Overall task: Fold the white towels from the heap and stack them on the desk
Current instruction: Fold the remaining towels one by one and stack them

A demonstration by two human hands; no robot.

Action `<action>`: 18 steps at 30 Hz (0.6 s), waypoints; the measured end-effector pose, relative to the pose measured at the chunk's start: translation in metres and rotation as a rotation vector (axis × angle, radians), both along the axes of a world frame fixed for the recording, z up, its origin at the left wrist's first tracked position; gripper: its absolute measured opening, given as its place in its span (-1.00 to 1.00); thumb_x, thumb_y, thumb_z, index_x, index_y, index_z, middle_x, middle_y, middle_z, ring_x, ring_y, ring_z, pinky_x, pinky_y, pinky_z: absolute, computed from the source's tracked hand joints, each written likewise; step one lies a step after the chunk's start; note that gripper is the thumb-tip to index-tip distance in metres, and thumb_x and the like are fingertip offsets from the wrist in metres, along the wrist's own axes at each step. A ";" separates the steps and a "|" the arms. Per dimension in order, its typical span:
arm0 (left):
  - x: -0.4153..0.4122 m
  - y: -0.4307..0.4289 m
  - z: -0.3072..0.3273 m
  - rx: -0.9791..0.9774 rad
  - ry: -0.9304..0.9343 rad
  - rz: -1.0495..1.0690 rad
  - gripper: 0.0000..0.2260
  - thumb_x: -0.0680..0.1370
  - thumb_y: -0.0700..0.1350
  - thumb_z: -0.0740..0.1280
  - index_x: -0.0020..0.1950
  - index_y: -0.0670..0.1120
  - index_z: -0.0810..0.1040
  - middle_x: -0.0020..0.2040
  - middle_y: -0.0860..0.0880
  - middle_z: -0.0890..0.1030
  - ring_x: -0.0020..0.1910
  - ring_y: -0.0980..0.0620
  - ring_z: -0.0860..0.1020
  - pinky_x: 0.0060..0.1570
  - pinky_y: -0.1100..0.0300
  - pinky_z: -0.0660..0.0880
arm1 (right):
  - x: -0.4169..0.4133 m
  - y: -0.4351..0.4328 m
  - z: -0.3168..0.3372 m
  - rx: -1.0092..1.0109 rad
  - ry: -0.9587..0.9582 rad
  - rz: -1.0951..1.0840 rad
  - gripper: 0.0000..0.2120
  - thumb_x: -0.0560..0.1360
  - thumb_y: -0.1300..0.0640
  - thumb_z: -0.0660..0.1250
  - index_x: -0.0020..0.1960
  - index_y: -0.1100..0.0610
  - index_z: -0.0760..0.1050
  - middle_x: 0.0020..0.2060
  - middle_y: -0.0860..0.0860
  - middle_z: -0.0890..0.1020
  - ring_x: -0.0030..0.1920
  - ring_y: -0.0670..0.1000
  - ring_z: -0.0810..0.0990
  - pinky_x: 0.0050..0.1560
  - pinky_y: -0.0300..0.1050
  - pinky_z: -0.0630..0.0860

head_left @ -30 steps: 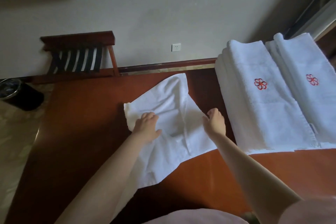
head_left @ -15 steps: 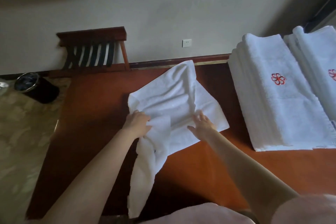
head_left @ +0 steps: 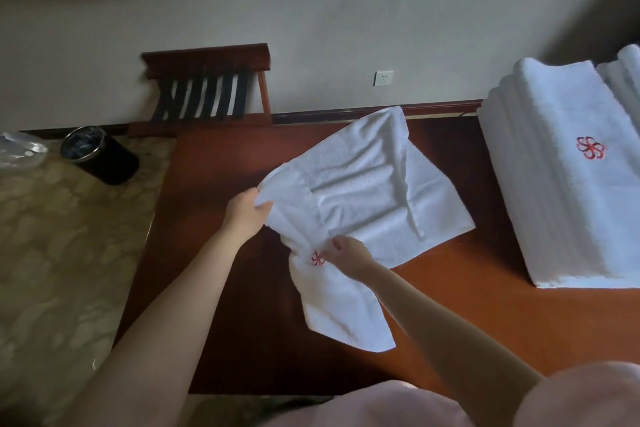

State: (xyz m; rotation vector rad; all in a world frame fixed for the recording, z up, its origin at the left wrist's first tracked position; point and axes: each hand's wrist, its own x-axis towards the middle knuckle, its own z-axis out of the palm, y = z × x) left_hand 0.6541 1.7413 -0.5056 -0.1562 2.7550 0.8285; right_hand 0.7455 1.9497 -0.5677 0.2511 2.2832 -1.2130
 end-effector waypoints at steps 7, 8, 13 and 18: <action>-0.014 -0.037 0.007 0.258 -0.073 0.147 -0.68 0.58 -0.06 0.16 0.33 -0.04 0.39 0.04 0.06 0.48 0.02 0.02 0.43 -0.02 0.14 0.34 | -0.020 -0.029 0.049 -0.473 -0.094 -0.088 -0.76 0.58 0.11 0.25 0.10 0.24 0.56 -0.02 0.14 0.67 -0.05 0.08 0.68 -0.01 -0.07 0.62; -0.014 -0.039 0.010 0.288 -0.055 0.152 -0.65 0.59 0.00 0.16 0.36 -0.02 0.38 0.04 0.11 0.46 0.05 0.04 0.41 0.01 0.14 0.31 | -0.022 -0.042 0.056 -0.484 -0.115 -0.037 -0.76 0.59 0.10 0.25 0.14 0.22 0.55 -0.01 0.10 0.66 -0.04 0.03 0.67 -0.02 -0.13 0.61; -0.015 -0.046 0.021 0.300 0.017 0.116 -0.58 0.61 0.21 0.07 0.32 -0.02 0.42 0.09 0.08 0.44 0.05 0.08 0.39 0.04 0.15 0.29 | -0.019 -0.116 0.064 -0.339 -0.236 0.312 -0.74 0.56 0.17 0.29 0.23 0.14 0.39 0.03 0.04 0.54 0.02 0.02 0.53 0.05 -0.15 0.49; -0.018 -0.052 0.016 0.275 -0.032 0.017 -0.64 0.63 0.20 0.00 0.01 -0.02 0.45 -0.01 0.01 0.45 -0.04 0.04 0.41 0.00 0.11 0.32 | -0.021 -0.110 0.054 -0.204 -0.251 0.302 -0.62 0.57 0.22 0.27 0.37 0.13 0.37 0.24 0.12 0.56 0.18 0.09 0.58 0.14 -0.08 0.49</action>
